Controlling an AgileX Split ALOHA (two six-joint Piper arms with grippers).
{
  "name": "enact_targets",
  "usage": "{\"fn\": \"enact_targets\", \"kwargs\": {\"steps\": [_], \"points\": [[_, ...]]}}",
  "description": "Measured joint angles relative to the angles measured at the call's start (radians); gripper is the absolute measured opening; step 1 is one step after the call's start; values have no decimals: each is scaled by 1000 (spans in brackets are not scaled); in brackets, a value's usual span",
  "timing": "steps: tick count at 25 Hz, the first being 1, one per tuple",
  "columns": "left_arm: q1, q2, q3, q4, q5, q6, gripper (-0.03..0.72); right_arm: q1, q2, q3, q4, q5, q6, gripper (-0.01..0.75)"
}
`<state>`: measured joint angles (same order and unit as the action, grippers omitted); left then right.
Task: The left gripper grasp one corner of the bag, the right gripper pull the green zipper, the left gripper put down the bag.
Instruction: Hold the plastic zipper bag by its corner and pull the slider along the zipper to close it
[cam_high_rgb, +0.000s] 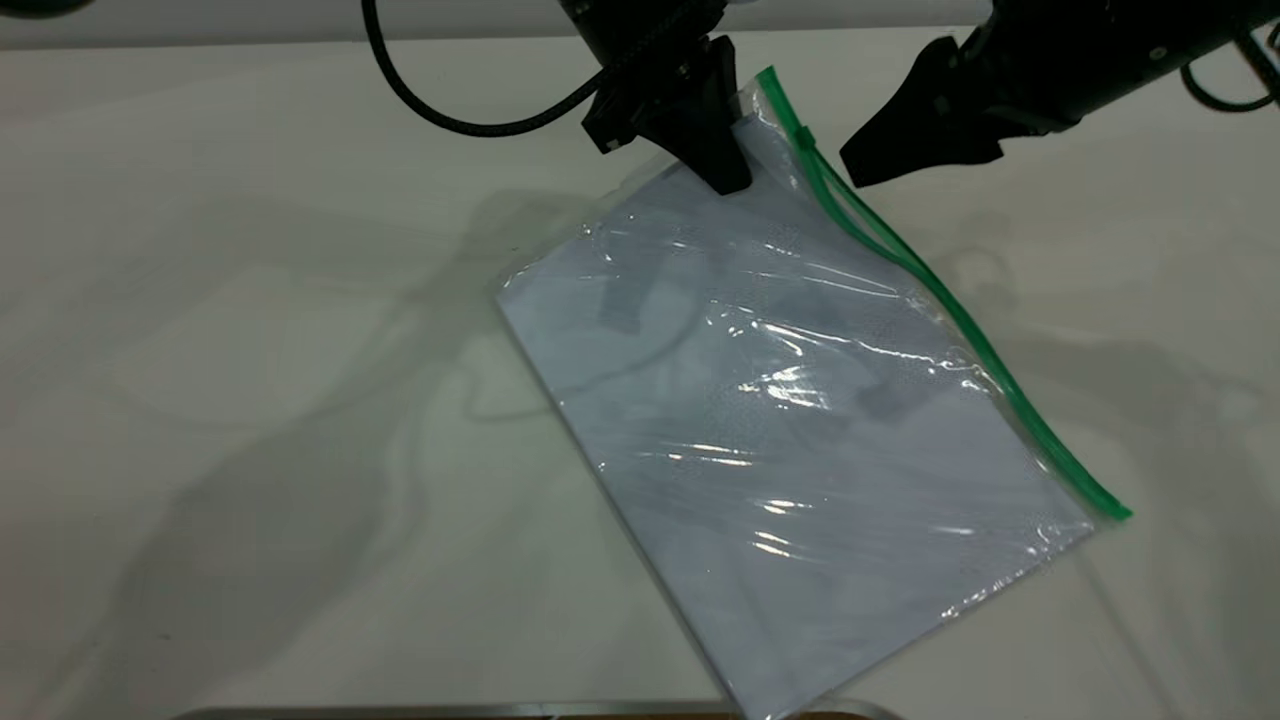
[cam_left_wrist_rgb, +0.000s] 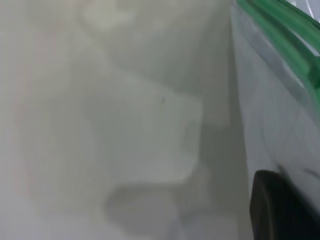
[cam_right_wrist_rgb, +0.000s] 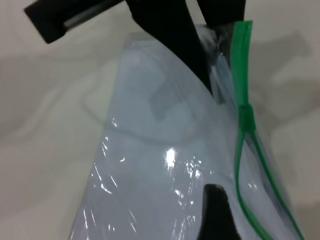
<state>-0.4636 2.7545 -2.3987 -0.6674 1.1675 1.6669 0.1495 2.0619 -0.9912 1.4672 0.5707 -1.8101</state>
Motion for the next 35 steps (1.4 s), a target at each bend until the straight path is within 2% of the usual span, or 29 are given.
{"fn": "enact_targets", "kwargs": {"steps": [9, 22, 35], "points": [[0, 0, 0, -11, 0, 2, 53, 0, 2, 0, 171, -6, -103, 549], [-46, 0, 0, -30, -50, 3, 53, 0, 2, 0, 187, -6, -106, 549], [-48, 0, 0, -37, -79, 3, 53, 0, 2, 0, 180, 20, -93, 549]]}}
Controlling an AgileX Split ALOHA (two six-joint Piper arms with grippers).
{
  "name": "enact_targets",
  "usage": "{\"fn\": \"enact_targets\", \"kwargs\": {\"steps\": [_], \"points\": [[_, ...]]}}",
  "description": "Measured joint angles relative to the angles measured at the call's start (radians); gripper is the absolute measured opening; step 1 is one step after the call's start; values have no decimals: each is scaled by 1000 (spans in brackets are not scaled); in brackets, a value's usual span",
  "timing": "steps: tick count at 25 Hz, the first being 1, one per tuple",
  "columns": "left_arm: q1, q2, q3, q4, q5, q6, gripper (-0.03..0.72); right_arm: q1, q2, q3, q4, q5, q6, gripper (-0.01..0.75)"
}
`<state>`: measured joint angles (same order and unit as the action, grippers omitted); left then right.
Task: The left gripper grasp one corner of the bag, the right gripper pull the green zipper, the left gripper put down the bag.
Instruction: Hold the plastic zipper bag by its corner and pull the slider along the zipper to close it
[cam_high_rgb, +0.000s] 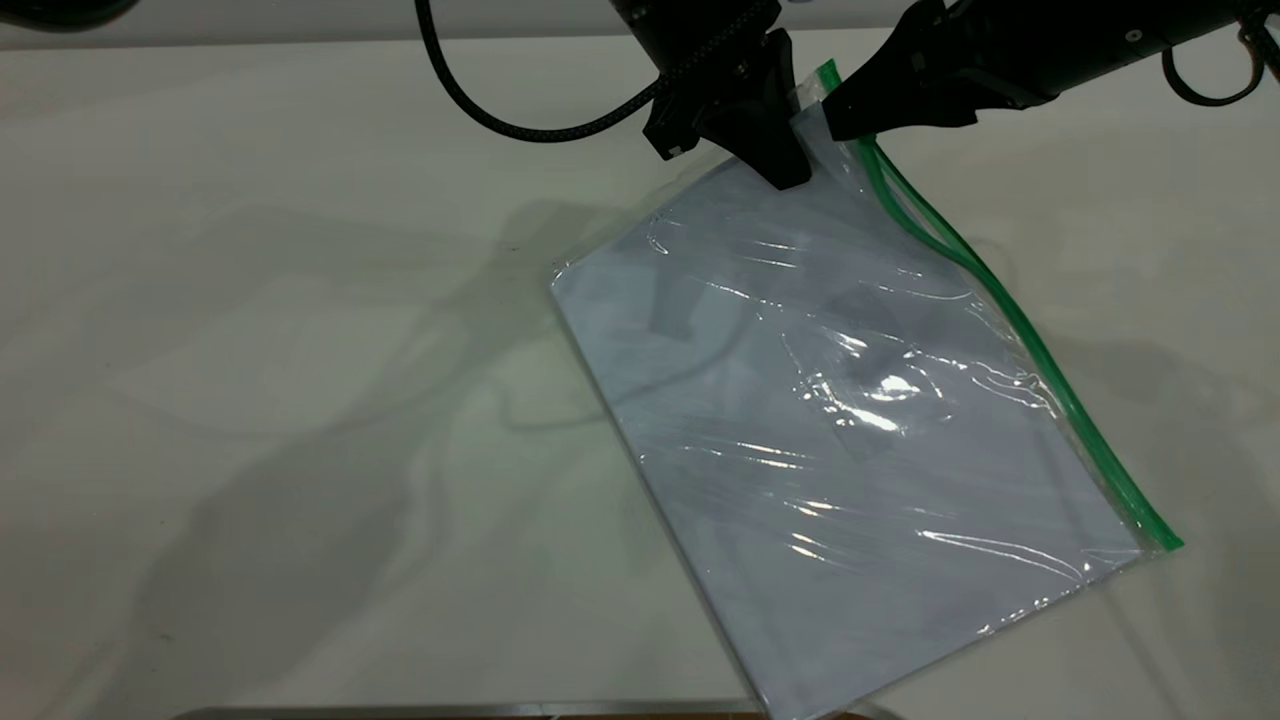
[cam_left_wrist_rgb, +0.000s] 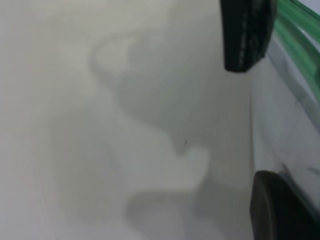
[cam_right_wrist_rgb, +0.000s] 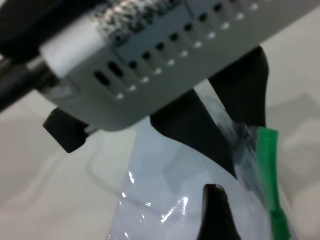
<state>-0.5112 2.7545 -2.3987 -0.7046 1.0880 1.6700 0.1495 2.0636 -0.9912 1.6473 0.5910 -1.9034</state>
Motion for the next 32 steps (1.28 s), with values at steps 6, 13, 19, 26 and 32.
{"fn": "enact_targets", "kwargs": {"steps": [6, 13, 19, 26, 32], "points": [[0, 0, 0, -73, -9, 2, 53, 0, 0, 0, -1, 2, 0, 549], [0, 0, 0, -79, -16, 2, 53, 0, 0, 0, -17, 2, 0, 486], [0, 0, 0, -79, -13, 2, 53, 0, 0, 0, -20, -2, 0, 298], [0, 0, 0, -72, -10, 2, 53, 0, 0, 0, -37, -6, 0, 85], [0, 3, 0, -72, -8, 3, 53, 0, 0, 0, -56, -30, 0, 56]]}}
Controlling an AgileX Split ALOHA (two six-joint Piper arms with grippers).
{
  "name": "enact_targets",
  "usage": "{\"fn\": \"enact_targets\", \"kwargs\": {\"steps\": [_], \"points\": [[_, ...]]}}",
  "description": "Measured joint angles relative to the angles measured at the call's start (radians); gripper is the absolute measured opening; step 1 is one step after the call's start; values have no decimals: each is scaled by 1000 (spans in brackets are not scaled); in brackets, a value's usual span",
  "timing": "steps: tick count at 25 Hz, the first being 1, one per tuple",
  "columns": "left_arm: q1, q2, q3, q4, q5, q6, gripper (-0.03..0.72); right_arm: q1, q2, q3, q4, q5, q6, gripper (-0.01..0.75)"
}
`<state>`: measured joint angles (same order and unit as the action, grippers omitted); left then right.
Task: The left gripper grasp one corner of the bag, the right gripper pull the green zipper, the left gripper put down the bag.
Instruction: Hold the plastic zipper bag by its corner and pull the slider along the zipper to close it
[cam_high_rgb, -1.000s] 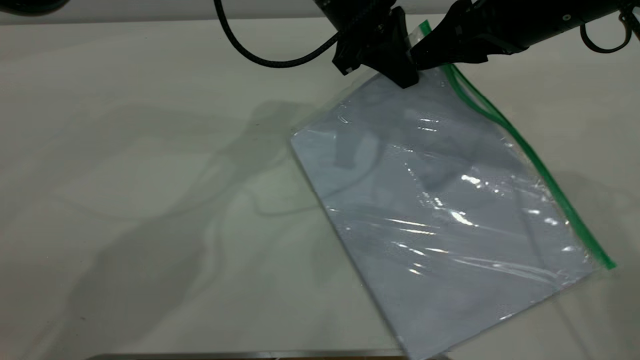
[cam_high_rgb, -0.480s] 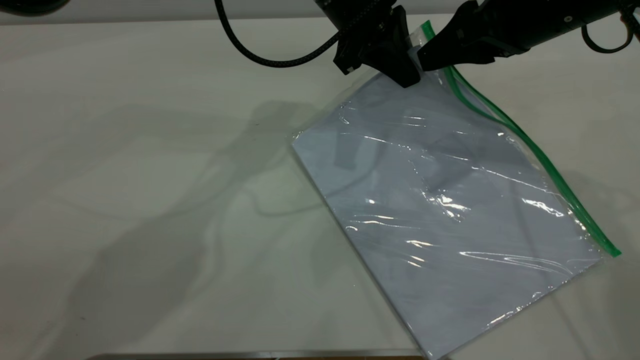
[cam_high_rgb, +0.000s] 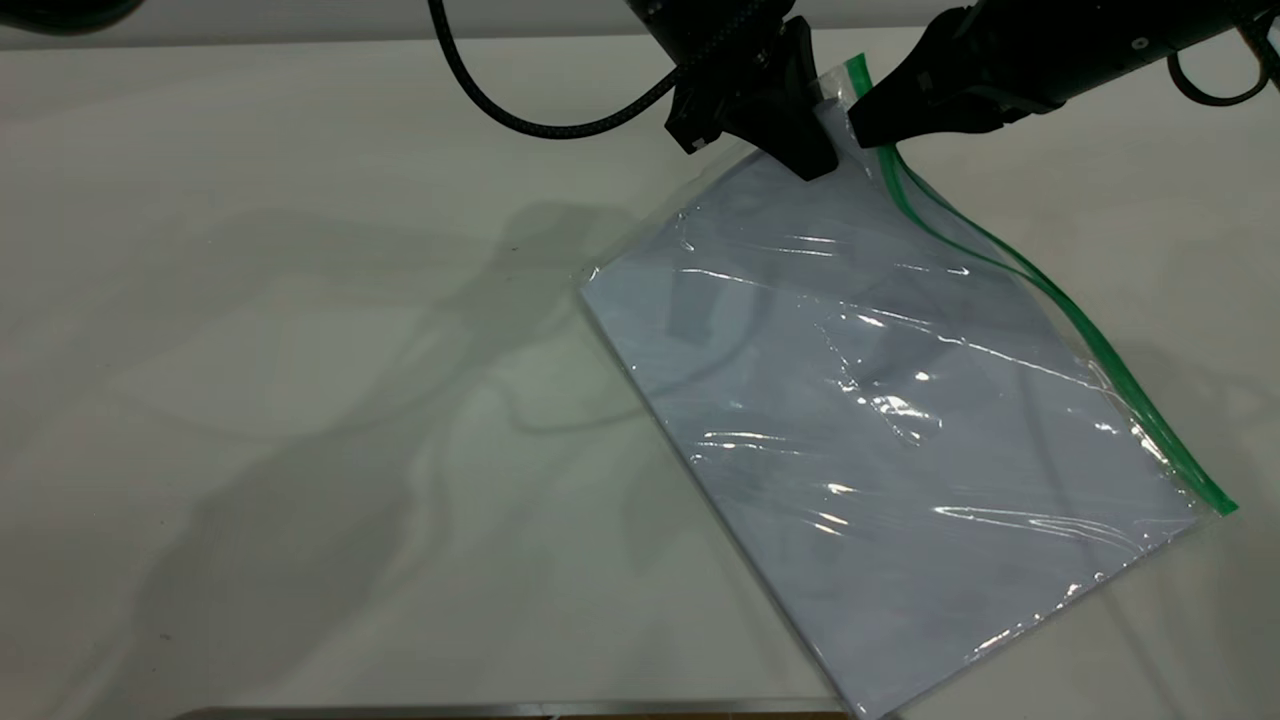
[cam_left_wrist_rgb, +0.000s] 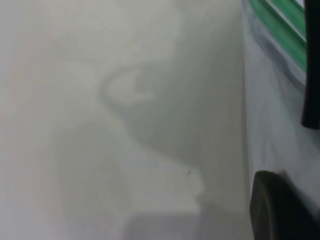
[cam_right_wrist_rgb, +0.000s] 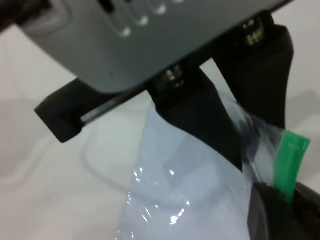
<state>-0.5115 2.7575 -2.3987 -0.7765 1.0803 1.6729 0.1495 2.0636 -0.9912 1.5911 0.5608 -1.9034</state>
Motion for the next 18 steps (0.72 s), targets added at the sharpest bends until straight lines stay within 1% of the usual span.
{"fn": "enact_targets", "kwargs": {"steps": [11, 15, 18], "points": [[-1, 3, 0, 0, -6, -19, 53, 2, 0, 0, -5, -54, 7, 56], [-1, 3, 0, 0, -6, -20, 53, 3, 0, 0, -12, -65, 22, 30], [-1, 3, 0, 0, -6, -31, 53, 5, 0, 0, -22, -73, 26, 30]]}}
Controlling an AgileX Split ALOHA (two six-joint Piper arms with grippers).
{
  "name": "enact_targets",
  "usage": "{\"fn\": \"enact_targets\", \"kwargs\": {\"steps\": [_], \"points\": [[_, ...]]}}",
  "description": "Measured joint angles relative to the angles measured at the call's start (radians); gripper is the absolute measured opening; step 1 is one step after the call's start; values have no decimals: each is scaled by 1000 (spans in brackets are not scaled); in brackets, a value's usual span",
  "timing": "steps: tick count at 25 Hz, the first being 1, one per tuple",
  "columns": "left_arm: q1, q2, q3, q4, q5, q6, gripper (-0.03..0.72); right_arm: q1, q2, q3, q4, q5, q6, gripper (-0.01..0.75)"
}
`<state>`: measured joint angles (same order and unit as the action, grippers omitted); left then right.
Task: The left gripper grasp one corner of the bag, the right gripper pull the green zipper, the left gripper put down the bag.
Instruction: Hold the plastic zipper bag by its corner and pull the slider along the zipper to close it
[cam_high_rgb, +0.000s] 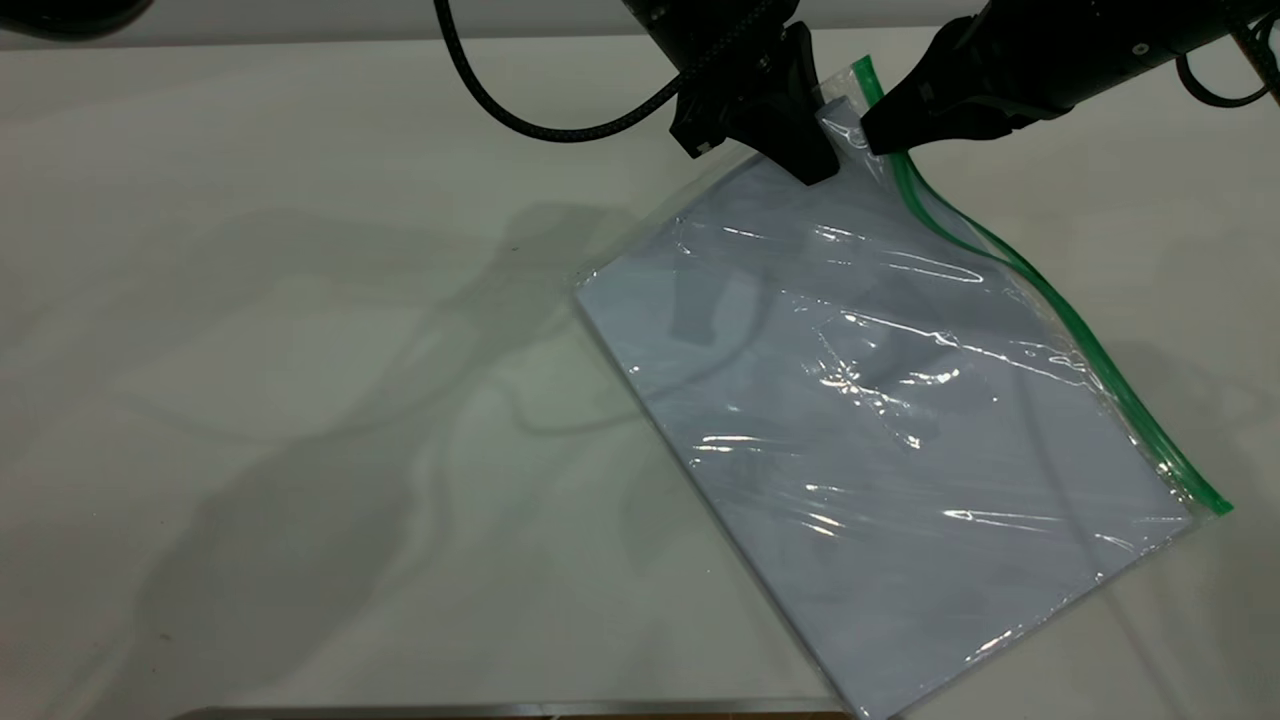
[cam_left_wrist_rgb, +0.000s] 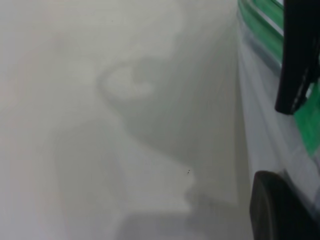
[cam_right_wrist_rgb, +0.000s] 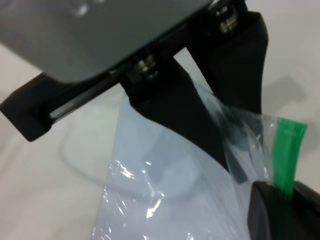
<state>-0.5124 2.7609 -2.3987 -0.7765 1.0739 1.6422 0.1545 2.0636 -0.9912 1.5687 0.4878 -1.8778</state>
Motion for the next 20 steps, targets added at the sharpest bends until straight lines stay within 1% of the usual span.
{"fn": "enact_targets", "kwargs": {"steps": [10, 15, 20], "points": [[2, 2, 0, -7, 9, -42, 53, 0, 0, -7, -108, -9, 99, 30], [16, 10, 0, -55, 26, -47, 53, 4, -4, -10, -171, -37, 148, 30], [33, 14, 0, -90, 43, -48, 53, 5, -5, -10, -177, -47, 156, 30]]}}
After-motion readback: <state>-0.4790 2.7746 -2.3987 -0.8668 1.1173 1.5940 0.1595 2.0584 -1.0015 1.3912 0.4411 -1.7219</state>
